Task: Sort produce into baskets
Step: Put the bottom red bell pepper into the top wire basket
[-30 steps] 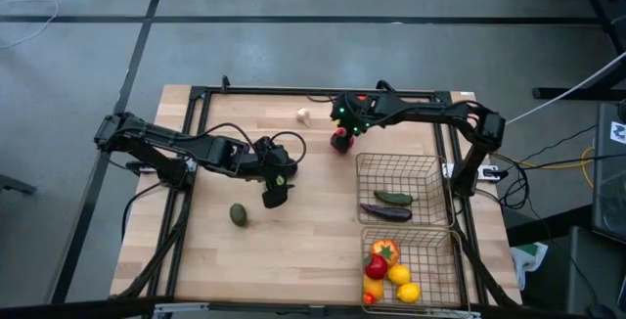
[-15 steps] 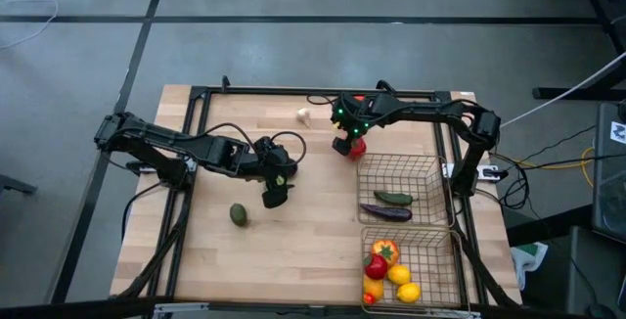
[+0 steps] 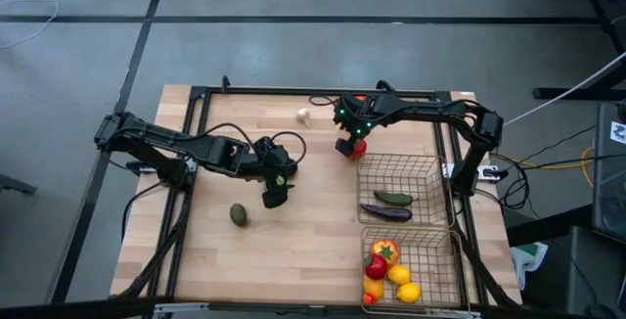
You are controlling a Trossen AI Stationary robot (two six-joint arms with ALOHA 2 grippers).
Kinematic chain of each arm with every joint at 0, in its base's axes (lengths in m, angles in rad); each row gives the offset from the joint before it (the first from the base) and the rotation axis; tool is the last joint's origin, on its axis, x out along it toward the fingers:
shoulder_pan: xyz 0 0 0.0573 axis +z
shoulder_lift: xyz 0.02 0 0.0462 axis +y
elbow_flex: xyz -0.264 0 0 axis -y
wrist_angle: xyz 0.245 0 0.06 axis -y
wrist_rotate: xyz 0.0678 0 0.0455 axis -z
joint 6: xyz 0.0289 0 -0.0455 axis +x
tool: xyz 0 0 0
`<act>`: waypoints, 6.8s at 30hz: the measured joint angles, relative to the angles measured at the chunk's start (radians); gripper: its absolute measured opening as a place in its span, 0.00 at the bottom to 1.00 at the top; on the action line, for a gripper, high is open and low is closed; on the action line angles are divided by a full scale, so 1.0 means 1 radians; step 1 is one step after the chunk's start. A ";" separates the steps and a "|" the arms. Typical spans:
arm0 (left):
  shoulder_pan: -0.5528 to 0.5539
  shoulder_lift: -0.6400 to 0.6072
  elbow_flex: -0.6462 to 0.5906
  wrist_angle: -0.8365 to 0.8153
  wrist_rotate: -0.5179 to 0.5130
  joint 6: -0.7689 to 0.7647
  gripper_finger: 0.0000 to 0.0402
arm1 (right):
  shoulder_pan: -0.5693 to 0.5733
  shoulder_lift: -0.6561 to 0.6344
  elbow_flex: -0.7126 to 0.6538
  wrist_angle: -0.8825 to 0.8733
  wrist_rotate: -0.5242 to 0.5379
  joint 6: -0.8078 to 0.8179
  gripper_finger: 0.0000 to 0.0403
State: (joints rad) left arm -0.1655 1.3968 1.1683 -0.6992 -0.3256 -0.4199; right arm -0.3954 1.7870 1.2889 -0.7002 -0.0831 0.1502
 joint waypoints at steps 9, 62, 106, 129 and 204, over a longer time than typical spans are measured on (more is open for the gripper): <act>0.000 0.000 0.000 0.000 0.000 0.000 0.97 | -0.005 0.000 0.075 -0.160 0.057 0.003 0.99; 0.000 0.000 0.000 0.000 0.000 0.000 0.97 | 0.036 0.097 0.086 -0.203 0.022 0.133 0.99; 0.000 0.000 0.000 0.000 0.000 0.000 0.97 | 0.036 0.088 0.087 -0.209 0.023 0.106 0.84; 0.000 0.000 0.000 0.000 0.000 -0.032 0.97 | 0.230 0.078 0.801 -0.827 0.014 0.039 0.83; 0.002 0.000 0.000 0.009 -0.001 0.002 0.97 | 0.473 -0.352 -0.223 -0.382 0.177 0.211 0.83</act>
State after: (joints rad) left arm -0.1635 1.3968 1.1687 -0.6899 -0.3264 -0.4182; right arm 0.0780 1.4349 1.0664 -1.0819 0.0940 0.3614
